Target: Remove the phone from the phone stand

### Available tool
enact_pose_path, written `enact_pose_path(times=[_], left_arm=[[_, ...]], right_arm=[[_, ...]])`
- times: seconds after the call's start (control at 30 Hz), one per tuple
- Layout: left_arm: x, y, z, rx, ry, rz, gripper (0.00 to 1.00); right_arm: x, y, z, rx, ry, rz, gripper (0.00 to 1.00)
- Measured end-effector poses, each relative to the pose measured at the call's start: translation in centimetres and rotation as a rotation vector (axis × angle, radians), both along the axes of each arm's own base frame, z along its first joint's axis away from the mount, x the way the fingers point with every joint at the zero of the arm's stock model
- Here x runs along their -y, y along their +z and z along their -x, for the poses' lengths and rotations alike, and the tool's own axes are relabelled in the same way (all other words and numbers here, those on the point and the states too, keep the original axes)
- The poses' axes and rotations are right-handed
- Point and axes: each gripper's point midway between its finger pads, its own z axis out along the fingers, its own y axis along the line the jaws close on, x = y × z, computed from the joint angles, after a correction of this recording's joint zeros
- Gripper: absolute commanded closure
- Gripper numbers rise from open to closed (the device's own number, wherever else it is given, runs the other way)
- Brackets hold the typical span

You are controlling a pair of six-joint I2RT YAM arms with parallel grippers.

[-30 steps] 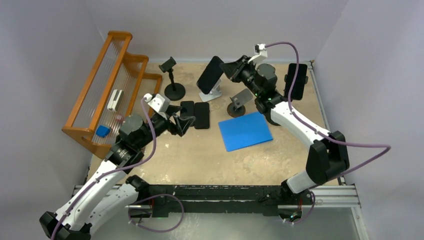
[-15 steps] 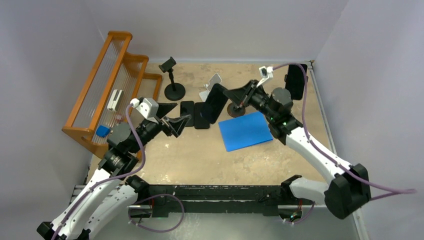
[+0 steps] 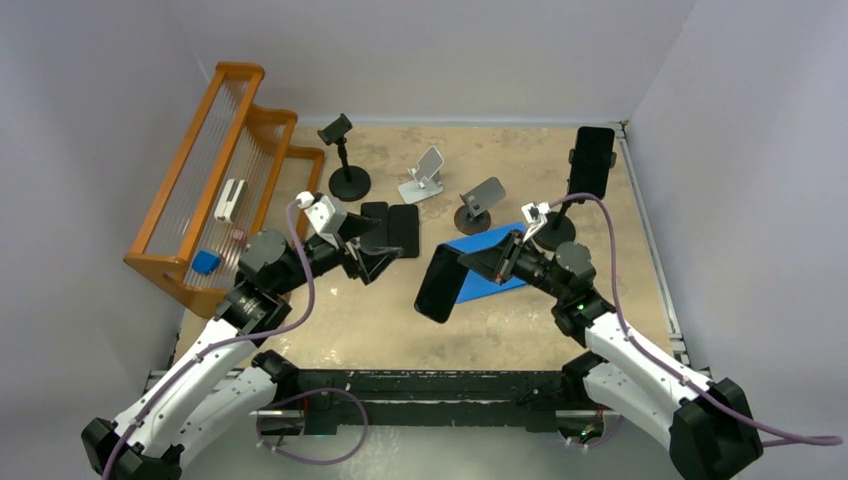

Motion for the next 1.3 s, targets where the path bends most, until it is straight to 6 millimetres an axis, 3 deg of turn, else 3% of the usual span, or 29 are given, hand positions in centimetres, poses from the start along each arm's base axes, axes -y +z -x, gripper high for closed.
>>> enact_pose_path(times=[0.23, 0.43, 0.67, 1.0, 1.3], left_arm=[[2.3, -1.4, 4.0, -0.125, -0.254, 0.037, 0.28], [2.3, -3.5, 8.0, -0.27, -0.394, 0.082, 0.26], [2.0, -3.8, 11.1, -0.347, -0.516, 0.096, 0.25], [2.1, -4.5, 12.6, -0.426, -0.613, 0.073, 0.25], [2.9, -5.9, 11.9, -0.499, -0.635, 0.073, 0.29]], right_arm=[[0.2, -2.2, 3.2, -0.019, 0.086, -0.042, 1.0], [0.0, -0.4, 4.8, 0.065, 0.17, -0.09, 1.0], [-0.2, 1.9, 6.4, 0.166, 0.249, -0.14, 1.0], [0.0, 4.8, 8.6, 0.282, 0.342, -0.215, 1.0], [0.1, 5.6, 9.4, 0.304, 0.367, -0.249, 1.0]])
